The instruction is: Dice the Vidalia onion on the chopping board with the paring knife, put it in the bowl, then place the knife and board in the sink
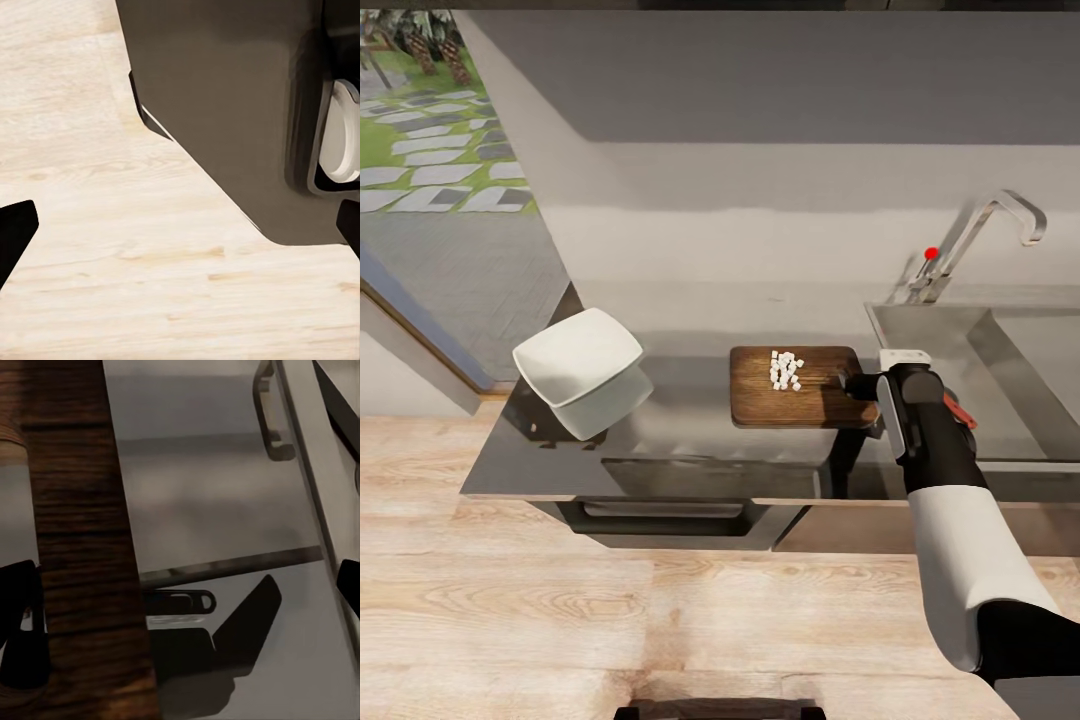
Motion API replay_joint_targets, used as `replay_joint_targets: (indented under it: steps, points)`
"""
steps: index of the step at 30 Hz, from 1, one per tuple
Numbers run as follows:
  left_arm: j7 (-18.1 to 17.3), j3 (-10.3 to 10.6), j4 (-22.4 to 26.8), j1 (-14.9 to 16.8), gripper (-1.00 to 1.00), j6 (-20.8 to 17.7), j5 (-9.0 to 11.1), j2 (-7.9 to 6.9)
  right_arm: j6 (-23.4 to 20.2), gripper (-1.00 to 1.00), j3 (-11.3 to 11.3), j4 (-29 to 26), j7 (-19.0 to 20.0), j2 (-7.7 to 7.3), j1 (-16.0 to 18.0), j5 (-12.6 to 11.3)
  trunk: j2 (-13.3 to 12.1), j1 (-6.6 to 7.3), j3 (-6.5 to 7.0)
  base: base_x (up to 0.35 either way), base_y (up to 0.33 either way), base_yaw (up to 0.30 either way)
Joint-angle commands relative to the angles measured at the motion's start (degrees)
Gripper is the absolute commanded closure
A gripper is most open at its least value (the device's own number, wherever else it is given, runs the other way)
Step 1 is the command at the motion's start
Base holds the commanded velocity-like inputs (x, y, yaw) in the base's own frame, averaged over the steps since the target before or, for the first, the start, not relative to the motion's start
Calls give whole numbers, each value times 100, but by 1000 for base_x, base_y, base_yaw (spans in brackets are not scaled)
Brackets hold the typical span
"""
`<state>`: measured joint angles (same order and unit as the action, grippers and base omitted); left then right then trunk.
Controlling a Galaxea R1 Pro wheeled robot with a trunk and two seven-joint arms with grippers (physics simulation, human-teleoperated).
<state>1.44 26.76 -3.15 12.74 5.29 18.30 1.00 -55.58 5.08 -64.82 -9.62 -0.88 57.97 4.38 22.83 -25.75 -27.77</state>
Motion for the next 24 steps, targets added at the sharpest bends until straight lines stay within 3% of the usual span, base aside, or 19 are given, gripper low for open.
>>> replay_joint_targets:
  steps: [1,6,7,24]
  points:
    - [5,48,-29,9,-100,42,42,6,-31,-100,0,-4,21,-5,4,44,9,-3,-8,0,0,0]
    - [5,48,-33,9,-100,43,42,6,-31,-100,-5,-4,13,-3,4,45,9,-3,-8,0,0,0]
    - [5,48,-34,9,-100,43,42,6,-31,100,-6,-4,13,1,4,45,9,-3,-8,0,0,0]
    - [5,48,-36,9,-100,46,42,6,-49,100,-227,-4,-14,44,4,45,9,-3,-8,0,0,0]
